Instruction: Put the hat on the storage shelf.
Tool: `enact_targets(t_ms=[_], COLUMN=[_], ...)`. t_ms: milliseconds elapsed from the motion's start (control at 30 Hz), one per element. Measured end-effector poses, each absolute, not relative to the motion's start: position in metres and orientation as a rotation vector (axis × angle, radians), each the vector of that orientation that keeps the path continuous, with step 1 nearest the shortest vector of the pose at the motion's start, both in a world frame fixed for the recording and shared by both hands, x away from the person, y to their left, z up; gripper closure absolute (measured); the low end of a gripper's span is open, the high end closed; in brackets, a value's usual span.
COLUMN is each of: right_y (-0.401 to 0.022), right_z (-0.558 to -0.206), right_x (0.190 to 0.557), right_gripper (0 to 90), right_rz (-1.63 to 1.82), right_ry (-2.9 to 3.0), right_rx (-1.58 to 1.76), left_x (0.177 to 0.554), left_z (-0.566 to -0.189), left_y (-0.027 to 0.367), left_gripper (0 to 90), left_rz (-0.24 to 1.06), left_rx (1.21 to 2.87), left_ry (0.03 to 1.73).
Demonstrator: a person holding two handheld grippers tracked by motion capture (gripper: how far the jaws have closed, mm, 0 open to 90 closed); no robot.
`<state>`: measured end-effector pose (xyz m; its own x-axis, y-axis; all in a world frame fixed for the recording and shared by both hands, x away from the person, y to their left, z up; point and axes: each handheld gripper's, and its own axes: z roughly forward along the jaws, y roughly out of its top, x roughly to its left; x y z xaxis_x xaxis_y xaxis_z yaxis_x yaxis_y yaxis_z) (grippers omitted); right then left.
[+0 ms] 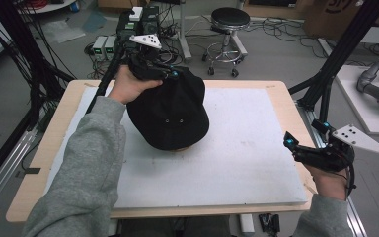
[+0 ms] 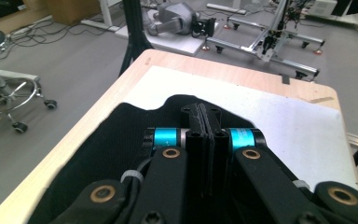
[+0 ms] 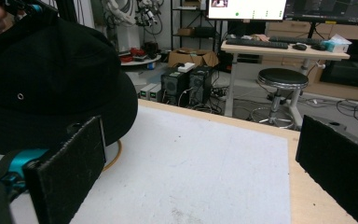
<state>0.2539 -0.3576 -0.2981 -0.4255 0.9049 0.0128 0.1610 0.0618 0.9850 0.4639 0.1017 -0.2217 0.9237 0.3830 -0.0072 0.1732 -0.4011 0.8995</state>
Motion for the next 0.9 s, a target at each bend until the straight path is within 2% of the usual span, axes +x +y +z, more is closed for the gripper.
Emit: enact_targets(t_ms=[133,200,300,400,467,633,767,900], right_y=[-0.357,-0.357,-0.357,-0.356,-0.356,-0.355,-0.354,-0.354], right_z=[-0.298,-0.298,-0.299,-0.299,-0.3,-0.3,-0.3,-0.301], right_x=[0.254,0.255,0.255,0.256,0.256,0.256,0.257,0.258], right_gripper=[1.3,1.3,1.3,1.4,1.3,1.3,1.3,1.3], right_rz=[1.417,1.418,1.418,1.418,1.415,1.413,1.414,1.408], right_ry=[1.677,1.678,1.681,1.681,1.687,1.689,1.692,1.697], right_rx=[1.077,1.075,1.077,1.074,1.083,1.075,1.077,1.078], left_x=[0.463,0.464,0.464,0.463,0.462,0.457,0.445,0.435], left_z=[-0.221,-0.22,-0.218,-0.215,-0.212,-0.207,-0.202,-0.202], left_y=[0.102,0.104,0.107,0.11,0.113,0.12,0.134,0.15], left_gripper=[87.3,81.8,64.4,53.9,44.0,14.9,10.1,8.5], left_rz=[0.252,0.245,0.227,0.211,0.201,0.266,0.306,0.339], left_rx=[2.0,2.004,1.993,1.964,1.95,1.941,1.862,1.858], left_ry=[0.411,0.427,0.459,0.477,0.49,0.548,0.578,0.617])
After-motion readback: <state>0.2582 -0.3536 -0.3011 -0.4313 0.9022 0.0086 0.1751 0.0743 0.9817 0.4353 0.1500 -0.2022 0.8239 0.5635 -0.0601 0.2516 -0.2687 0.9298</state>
